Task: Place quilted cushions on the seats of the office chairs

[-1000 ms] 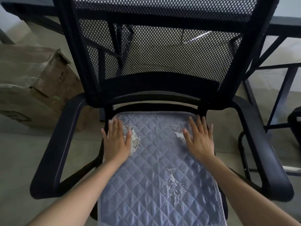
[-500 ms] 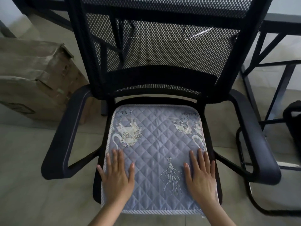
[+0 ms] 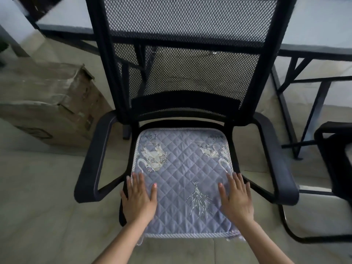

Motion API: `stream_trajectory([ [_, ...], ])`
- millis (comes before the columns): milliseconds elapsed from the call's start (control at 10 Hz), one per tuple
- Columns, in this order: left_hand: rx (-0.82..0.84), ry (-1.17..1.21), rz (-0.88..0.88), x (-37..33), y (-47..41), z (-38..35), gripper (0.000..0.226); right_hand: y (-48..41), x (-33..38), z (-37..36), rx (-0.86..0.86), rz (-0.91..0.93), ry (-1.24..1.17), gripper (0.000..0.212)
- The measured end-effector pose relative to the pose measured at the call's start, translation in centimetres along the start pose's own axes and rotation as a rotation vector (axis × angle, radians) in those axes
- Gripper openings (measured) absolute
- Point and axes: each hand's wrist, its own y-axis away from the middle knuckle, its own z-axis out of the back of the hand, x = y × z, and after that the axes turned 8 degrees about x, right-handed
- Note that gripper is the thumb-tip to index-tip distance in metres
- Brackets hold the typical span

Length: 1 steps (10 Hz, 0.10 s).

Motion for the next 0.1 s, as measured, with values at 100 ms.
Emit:
stream_trajectory([
  [100,0.067,0.100,0.009,-1.32,1.91,4.06,0.092,1.94,1.42,4.15,-0.062,-0.022,-0.119,0.058],
])
